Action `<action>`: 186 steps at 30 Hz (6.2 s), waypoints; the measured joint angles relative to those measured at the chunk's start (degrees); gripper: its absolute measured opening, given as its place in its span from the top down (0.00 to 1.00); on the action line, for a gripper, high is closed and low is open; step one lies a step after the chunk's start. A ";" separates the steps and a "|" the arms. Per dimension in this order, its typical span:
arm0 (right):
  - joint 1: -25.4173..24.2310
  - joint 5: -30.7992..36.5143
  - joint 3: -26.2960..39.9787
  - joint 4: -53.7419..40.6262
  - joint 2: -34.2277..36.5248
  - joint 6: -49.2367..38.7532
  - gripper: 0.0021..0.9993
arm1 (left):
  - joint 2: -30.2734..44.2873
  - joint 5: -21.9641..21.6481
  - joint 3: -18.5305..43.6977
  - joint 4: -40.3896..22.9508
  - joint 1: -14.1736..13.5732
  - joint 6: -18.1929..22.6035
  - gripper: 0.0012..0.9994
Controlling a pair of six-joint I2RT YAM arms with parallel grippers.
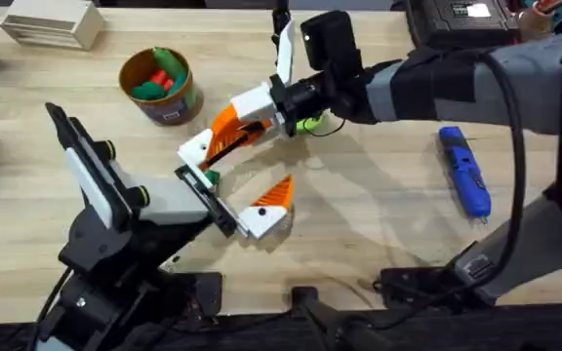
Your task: Pick up the gripper from the table and insert it into the empty holder that is missing its gripper. Then pick up a screw, insert it into the mounting hole, and use the screwdriver to tighten it. Finally, clean up the table by picking up the vegetable and placing it into the bucket.
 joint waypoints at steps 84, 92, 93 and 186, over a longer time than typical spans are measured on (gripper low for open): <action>3.50 75.78 21.73 -56.26 3.86 -50.21 0.78 | 0.02 4.31 0.00 0.13 -0.50 1.07 0.01; 3.52 75.80 21.73 -54.37 4.13 -50.19 0.81 | 0.02 4.31 0.00 0.13 -0.50 1.07 0.01; 3.52 75.82 21.73 -54.36 4.13 -50.21 0.81 | 0.00 4.31 0.00 0.13 -0.50 1.07 0.01; 25.27 66.68 41.44 -76.31 -6.36 -43.67 1.00 | 0.13 4.24 0.00 0.07 -0.48 0.19 0.01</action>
